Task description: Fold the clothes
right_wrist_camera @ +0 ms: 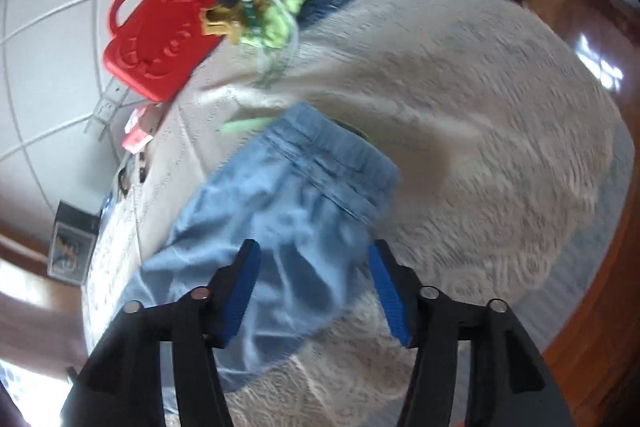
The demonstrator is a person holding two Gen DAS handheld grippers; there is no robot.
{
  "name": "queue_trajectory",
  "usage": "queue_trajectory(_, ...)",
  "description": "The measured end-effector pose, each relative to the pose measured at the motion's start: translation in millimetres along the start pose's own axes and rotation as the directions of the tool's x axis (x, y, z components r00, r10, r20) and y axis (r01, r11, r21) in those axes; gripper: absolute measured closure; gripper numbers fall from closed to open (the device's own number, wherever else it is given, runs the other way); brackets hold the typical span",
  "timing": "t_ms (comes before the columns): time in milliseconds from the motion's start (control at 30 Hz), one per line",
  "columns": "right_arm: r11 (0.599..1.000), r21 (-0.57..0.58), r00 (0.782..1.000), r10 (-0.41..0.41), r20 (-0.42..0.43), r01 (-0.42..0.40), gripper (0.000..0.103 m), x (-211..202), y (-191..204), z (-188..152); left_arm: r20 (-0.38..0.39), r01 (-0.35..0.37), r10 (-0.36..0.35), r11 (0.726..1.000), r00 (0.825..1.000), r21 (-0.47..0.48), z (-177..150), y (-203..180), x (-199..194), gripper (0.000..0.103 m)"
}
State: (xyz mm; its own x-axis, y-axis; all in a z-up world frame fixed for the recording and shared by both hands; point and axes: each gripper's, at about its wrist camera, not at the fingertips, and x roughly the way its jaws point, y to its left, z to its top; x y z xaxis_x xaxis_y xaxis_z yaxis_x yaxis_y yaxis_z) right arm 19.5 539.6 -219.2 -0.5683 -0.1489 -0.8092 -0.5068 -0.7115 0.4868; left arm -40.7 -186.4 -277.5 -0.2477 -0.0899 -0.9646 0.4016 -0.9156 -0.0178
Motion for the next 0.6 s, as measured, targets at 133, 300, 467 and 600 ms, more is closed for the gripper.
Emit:
queue_trajectory(133,0.999,0.045,0.999,-0.025,-0.039,0.026,0.046,29.9,-6.0,-2.9,-0.009,0.009,-0.009,0.999,1.0,0.035,-0.8,1.2,0.5,0.0)
queue_trajectory(300,0.99,-0.099,0.995,-0.097,0.0,0.096,0.077,50.0,14.5,8.8,-0.042,0.017,-0.014,0.998,0.999,0.063,1.7,2.4,2.0,0.0)
queue_trajectory(467,0.976,-0.212,0.997,-0.044,0.058,0.055,0.084,25.2,63.6,2.0,0.007,0.039,-0.039,0.998,0.999,0.045,13.2,24.7,-30.0,0.013)
queue_trajectory(600,0.924,-0.355,0.986,0.164,0.037,-0.14,0.084,-1.1,157.3,-34.8,0.09,0.051,-0.059,0.994,0.994,0.094,33.7,51.8,-62.7,0.013)
